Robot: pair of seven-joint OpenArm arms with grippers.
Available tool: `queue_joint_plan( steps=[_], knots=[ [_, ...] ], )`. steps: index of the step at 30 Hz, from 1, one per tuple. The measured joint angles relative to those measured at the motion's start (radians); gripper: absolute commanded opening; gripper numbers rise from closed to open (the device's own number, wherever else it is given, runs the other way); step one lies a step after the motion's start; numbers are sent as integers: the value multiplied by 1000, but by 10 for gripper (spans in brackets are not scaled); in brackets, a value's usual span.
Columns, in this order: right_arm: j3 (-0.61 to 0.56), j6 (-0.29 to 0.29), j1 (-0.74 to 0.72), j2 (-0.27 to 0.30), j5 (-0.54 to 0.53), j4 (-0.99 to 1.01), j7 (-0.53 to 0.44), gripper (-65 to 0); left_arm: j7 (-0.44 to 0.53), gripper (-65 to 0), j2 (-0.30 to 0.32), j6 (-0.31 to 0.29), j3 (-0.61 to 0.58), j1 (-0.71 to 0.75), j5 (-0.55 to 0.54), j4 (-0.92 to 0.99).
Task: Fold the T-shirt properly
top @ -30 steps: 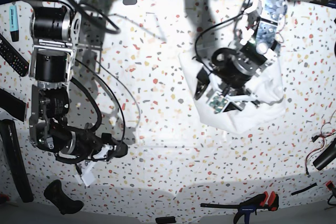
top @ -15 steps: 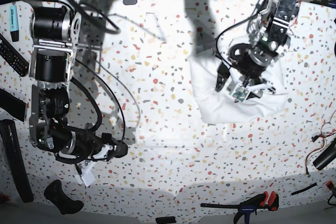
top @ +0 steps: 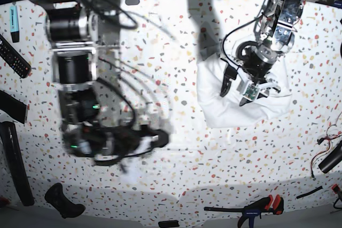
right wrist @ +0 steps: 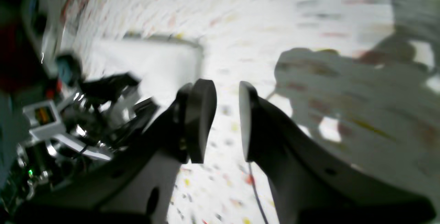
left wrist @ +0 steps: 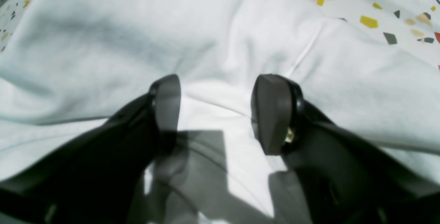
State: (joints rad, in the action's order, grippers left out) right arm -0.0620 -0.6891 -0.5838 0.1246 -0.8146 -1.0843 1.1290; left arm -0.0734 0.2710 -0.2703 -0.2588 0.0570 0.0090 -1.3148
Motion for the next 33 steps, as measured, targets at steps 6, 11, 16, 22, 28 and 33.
queue_joint_plan(
  steps=[6,11,16,22,28,33],
  knots=[
    [-140,0,-6,-84,200,0,-269,-486,-185,-311,-3,-2,0,-9,-6,-67],
    [-117,1,-22,-163,275,0,-294,-486,-462,-311,7,63,-2,28,29,-303],
    [-73,3,-42,-209,307,0,-297,-486,-610,-311,11,247,-1,41,57,-609],
    [-37,0,-50,-209,315,0,-291,-486,-708,-311,12,257,-2,125,137,-828],
    [-37,0,-48,-248,385,0,-301,-486,-733,-311,14,260,1,271,151,-828],
    [-50,2,-53,-280,377,18,-331,-486,-712,-310,11,327,0,416,169,-823]
  ],
)
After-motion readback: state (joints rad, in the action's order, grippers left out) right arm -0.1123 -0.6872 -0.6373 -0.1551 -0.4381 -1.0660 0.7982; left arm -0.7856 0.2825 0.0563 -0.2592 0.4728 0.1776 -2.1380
